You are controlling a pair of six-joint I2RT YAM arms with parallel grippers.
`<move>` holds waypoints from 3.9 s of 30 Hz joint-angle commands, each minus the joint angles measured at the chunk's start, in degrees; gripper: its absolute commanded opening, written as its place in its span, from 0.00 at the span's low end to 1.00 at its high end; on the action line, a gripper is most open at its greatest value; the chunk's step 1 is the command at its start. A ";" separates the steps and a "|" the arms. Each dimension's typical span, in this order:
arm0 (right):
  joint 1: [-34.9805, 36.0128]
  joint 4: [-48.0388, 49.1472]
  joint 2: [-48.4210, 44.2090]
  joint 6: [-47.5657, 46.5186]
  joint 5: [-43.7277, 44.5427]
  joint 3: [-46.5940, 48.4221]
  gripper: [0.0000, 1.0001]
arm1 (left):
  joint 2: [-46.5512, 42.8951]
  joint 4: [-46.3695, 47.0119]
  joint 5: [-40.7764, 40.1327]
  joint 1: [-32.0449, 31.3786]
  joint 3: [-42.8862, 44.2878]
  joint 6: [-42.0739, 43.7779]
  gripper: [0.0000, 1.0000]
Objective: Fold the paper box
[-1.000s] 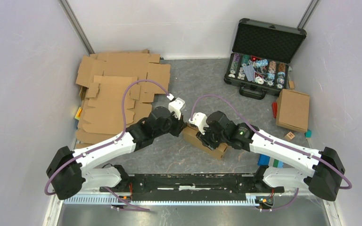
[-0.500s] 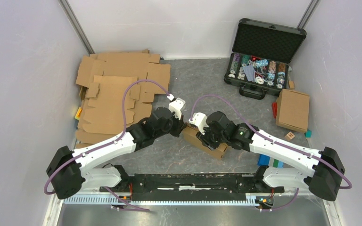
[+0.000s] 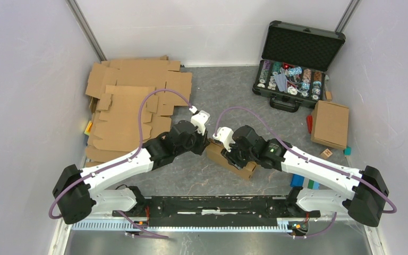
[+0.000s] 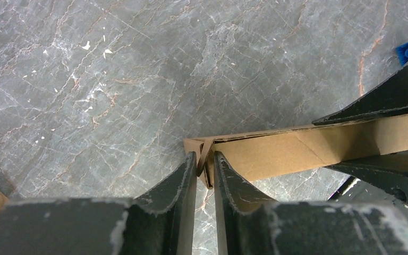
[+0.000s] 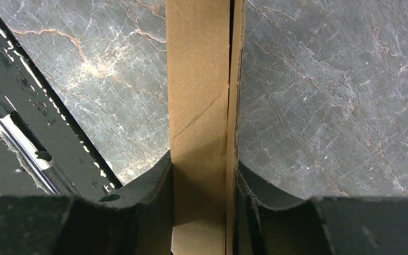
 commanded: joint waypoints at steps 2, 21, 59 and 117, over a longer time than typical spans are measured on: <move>0.07 -0.61 0.14 0.50 0.18 -0.66 0.33 | -0.76 -2.15 -1.09 -0.42 3.17 -0.75 0.25; 0.08 -0.61 0.19 0.56 -0.22 -0.75 0.33 | -2.01 -2.07 -1.05 -0.41 4.47 -0.31 0.28; 0.06 -0.20 -0.42 1.38 0.97 -0.77 0.33 | 3.05 -8.49 -0.66 -0.39 6.45 -5.03 0.02; 0.07 11.57 -8.33 6.74 8.11 1.01 0.29 | -2.44 6.20 -5.58 -4.70 -9.20 -4.53 0.02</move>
